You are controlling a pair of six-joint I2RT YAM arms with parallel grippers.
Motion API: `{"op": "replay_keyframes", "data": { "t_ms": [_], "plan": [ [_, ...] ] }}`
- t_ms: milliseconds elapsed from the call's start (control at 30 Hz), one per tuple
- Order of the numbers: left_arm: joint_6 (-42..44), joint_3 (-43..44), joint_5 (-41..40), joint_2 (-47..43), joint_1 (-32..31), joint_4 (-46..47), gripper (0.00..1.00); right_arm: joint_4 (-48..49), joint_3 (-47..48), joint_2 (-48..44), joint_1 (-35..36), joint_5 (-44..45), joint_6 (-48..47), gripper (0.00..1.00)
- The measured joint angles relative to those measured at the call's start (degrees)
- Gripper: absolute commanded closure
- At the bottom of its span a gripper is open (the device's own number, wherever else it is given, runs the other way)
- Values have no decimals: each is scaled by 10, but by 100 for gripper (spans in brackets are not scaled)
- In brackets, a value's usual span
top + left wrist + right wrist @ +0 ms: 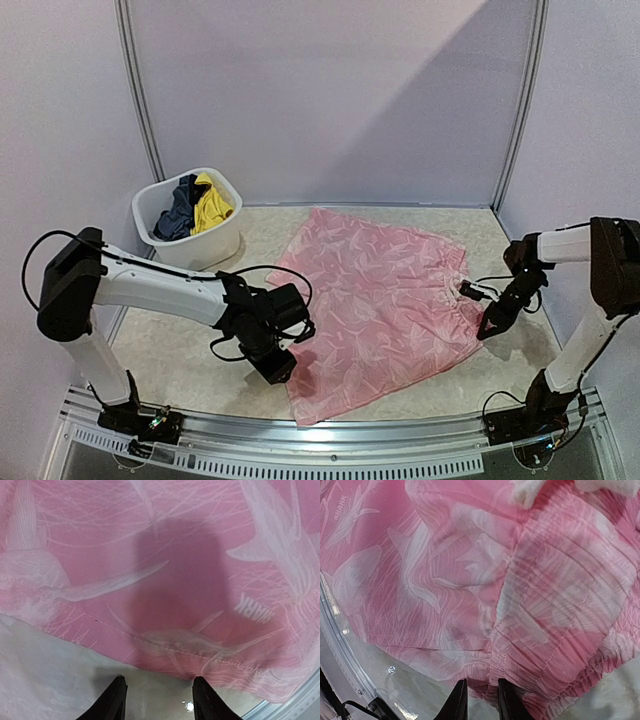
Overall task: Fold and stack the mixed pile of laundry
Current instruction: Adjust the flattened shorts at the center of the board.
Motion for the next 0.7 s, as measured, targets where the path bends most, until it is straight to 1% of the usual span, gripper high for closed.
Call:
{"op": "replay_keyframes", "data": {
  "t_ms": [167,267,333,367,433,567,633,700],
  "plan": [
    [2,-2,-14,2,0,0,53,25,-26,-26,0,0,12,77],
    [5,-3,-32,-2,0,-8,49,38,-43,-45,0,2,14,76],
    [7,-4,-50,-16,-1,-26,46,38,-49,-56,0,6,16,70],
    [10,-3,-62,-30,-3,-35,45,33,-50,-61,0,7,19,65],
    [17,-3,-79,-70,-12,-46,43,17,-47,-73,0,6,24,59],
    [40,-1,-95,-171,-68,-38,43,-37,-7,-132,0,-24,36,54],
    [54,10,-95,-186,-102,-36,44,-53,24,-162,0,-44,40,52],
    [69,24,-95,-173,-131,-35,44,-62,54,-193,0,-68,41,49]
  ]
}}
